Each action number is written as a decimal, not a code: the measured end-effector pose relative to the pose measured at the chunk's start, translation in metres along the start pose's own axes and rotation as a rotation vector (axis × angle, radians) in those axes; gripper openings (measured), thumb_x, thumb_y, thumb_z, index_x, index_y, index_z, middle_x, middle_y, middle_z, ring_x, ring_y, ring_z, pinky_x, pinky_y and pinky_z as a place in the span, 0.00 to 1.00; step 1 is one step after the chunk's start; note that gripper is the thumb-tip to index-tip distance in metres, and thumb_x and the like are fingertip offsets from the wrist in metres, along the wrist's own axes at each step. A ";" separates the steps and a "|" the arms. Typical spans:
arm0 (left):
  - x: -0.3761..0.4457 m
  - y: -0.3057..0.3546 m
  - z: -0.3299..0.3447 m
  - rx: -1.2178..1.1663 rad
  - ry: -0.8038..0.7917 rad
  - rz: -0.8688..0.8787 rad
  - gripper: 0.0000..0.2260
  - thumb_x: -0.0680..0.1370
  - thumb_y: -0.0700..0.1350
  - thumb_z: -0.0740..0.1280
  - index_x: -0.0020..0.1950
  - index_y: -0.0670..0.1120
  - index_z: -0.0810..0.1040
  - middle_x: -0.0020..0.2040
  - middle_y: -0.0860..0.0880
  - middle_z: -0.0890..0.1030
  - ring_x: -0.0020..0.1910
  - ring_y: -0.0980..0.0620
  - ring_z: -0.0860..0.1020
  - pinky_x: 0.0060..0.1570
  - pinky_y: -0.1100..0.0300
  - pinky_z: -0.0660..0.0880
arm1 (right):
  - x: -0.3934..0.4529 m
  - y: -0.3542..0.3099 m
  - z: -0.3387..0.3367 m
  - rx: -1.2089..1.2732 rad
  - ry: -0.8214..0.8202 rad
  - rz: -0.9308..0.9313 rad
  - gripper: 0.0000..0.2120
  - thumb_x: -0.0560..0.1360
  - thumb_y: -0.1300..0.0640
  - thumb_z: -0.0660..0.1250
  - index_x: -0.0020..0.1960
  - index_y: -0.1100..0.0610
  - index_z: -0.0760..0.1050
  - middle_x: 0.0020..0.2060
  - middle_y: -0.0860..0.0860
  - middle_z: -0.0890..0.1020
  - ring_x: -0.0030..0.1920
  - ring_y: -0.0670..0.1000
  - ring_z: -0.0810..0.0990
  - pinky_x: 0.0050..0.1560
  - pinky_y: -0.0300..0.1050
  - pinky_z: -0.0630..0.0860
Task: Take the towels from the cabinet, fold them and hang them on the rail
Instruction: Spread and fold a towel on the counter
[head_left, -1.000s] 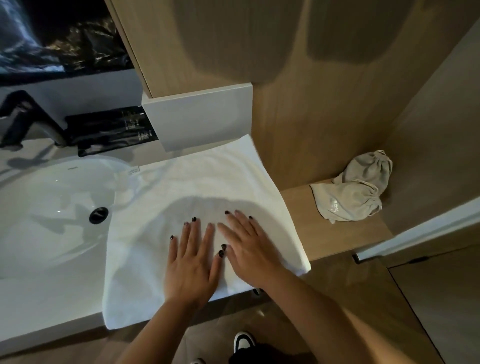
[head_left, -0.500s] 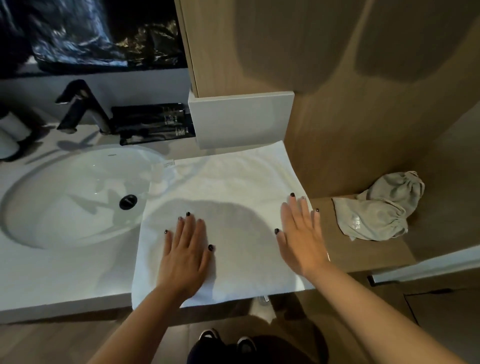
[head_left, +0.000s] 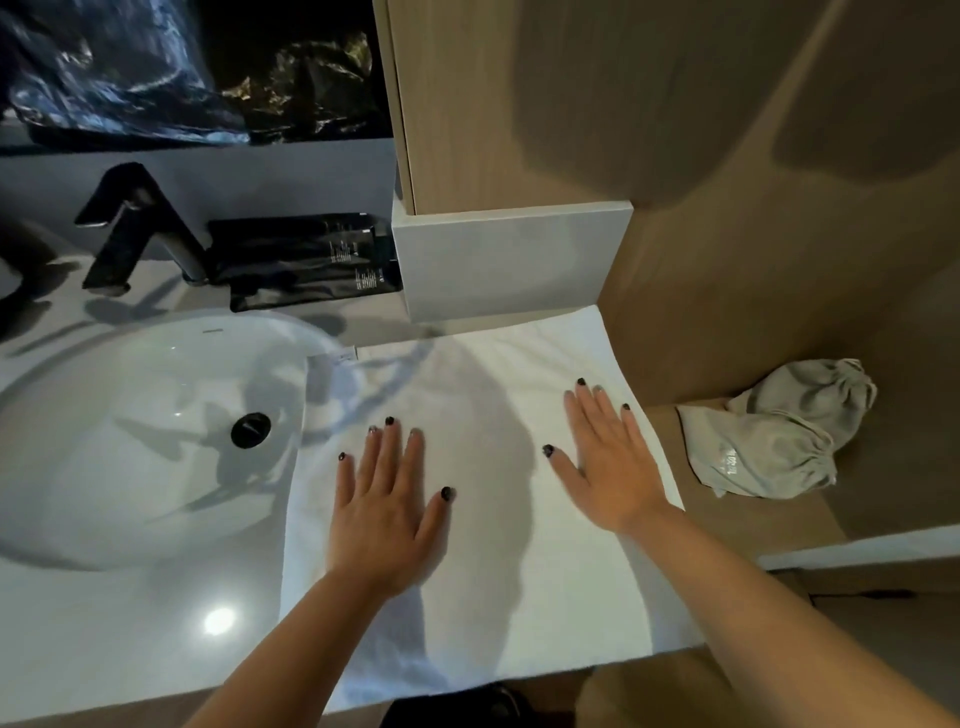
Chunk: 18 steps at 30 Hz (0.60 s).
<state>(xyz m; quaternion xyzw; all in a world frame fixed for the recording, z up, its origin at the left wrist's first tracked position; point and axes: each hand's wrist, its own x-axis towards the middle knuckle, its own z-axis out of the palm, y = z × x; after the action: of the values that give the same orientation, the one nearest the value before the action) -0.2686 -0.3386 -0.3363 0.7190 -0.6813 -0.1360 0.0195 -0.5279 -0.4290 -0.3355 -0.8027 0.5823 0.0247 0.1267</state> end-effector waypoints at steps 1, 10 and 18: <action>0.006 -0.001 -0.003 -0.003 -0.008 0.013 0.35 0.78 0.66 0.37 0.80 0.50 0.36 0.79 0.48 0.32 0.76 0.51 0.28 0.76 0.47 0.33 | 0.005 -0.003 -0.003 0.018 0.001 0.017 0.40 0.74 0.35 0.33 0.80 0.54 0.39 0.79 0.50 0.37 0.78 0.49 0.34 0.76 0.50 0.33; 0.108 -0.011 -0.018 0.025 0.028 0.102 0.35 0.76 0.66 0.40 0.81 0.53 0.43 0.81 0.47 0.42 0.79 0.47 0.36 0.77 0.45 0.37 | 0.097 -0.055 -0.017 -0.100 0.022 -0.307 0.36 0.77 0.38 0.37 0.80 0.52 0.52 0.80 0.52 0.50 0.80 0.55 0.45 0.78 0.58 0.46; 0.120 -0.029 -0.026 -0.008 0.022 0.033 0.40 0.72 0.76 0.48 0.79 0.62 0.38 0.81 0.50 0.40 0.78 0.44 0.33 0.76 0.40 0.40 | 0.111 -0.005 -0.009 -0.029 0.067 0.172 0.43 0.73 0.28 0.37 0.80 0.50 0.39 0.80 0.50 0.38 0.78 0.51 0.33 0.77 0.55 0.35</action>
<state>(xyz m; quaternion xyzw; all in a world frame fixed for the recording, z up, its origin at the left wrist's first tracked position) -0.2307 -0.4587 -0.3372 0.7091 -0.6922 -0.1304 0.0322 -0.4884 -0.5326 -0.3464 -0.7518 0.6526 0.0169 0.0929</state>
